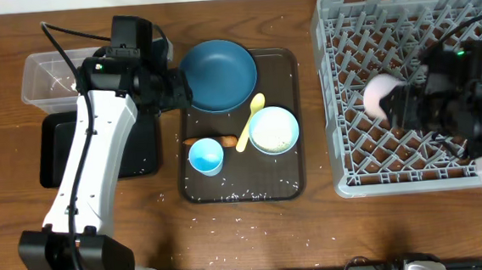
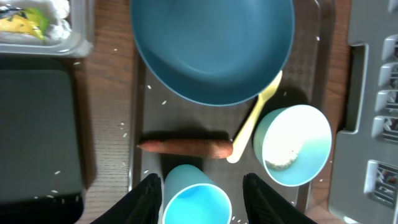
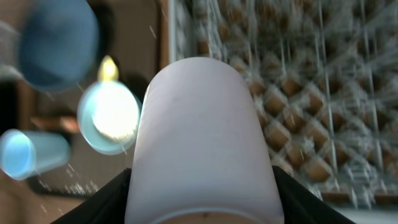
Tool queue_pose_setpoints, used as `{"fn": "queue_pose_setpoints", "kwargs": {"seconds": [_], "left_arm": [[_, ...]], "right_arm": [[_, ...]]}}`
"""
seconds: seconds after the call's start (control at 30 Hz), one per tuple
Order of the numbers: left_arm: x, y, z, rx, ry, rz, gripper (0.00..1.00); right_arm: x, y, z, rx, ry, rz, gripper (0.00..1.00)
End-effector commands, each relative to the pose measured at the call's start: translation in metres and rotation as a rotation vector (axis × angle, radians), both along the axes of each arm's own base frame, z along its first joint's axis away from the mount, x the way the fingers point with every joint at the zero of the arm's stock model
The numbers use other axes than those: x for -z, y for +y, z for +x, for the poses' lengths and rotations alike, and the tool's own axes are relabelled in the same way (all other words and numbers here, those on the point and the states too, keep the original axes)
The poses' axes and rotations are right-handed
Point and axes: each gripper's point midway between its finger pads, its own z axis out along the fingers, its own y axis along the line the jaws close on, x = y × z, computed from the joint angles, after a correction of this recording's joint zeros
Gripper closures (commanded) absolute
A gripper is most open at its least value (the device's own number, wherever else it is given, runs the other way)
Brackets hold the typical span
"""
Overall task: Sort waste into correct bins and load items into the dishwasher rack
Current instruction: 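Carry the pink cup right and place it upside down in the rack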
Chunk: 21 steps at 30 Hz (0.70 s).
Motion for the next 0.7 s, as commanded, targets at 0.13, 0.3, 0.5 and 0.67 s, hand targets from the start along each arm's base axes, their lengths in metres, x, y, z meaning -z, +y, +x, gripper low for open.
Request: {"fn": "queue_pose_setpoints", "kwargs": {"seconds": [0.13,0.3,0.5,0.67], "left_arm": [[0.003,0.008,0.0,-0.004,-0.003,0.052,0.55],[0.005,0.008,-0.001,-0.004,0.002,0.053,0.55],[0.009,0.009,-0.003,-0.003,0.015,0.055,0.55],[0.013,0.009,-0.005,-0.003,0.024,0.056,0.55]], "right_arm": [[0.046,-0.006,-0.001,-0.012,0.208,-0.082,0.48],[0.073,-0.005,0.008,-0.021,0.299,-0.077,0.5],[0.109,0.002,0.015,-0.06,0.41,-0.075,0.5],[0.131,0.011,0.016,-0.09,0.484,-0.08,0.47]]}}
